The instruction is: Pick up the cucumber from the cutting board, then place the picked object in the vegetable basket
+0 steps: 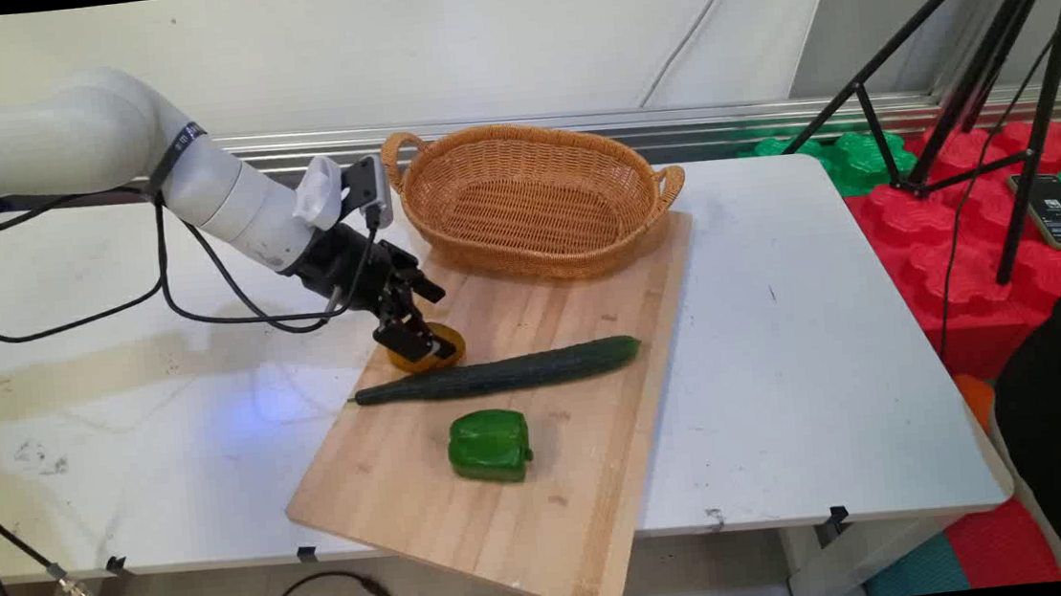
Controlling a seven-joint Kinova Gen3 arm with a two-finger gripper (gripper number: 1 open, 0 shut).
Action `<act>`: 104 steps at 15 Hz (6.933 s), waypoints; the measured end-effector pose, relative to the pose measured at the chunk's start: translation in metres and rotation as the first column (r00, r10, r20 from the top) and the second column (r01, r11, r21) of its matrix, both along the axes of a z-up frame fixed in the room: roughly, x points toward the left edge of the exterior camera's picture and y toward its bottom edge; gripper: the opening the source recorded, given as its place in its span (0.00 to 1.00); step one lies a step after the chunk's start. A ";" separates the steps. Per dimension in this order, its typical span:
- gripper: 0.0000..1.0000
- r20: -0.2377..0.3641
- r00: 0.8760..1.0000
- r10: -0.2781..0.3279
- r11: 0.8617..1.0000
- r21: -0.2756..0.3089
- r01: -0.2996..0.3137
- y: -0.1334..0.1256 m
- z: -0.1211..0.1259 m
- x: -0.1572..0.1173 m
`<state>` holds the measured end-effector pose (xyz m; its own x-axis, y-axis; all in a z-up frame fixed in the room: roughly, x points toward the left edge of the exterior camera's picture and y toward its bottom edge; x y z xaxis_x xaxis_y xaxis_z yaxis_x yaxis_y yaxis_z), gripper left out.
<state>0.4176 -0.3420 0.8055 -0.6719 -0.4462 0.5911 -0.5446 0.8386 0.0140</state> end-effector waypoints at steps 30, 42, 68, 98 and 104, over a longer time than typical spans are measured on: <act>1.00 -0.109 0.991 -0.077 0.995 -0.065 0.070 0.033 0.067 -0.016; 1.00 -0.008 0.995 -0.097 0.995 -0.015 0.097 -0.008 0.010 -0.091; 0.00 0.005 0.991 -0.132 0.990 -0.051 0.132 -0.009 0.006 -0.109; 0.00 -0.025 0.966 -0.258 0.873 -0.433 0.222 -0.024 0.149 0.015; 0.00 0.066 0.943 -0.327 0.815 -0.486 0.317 -0.071 0.142 -0.001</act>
<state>0.4168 -0.4127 0.9474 -0.7125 0.1390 0.6877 -0.2465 0.8681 -0.4308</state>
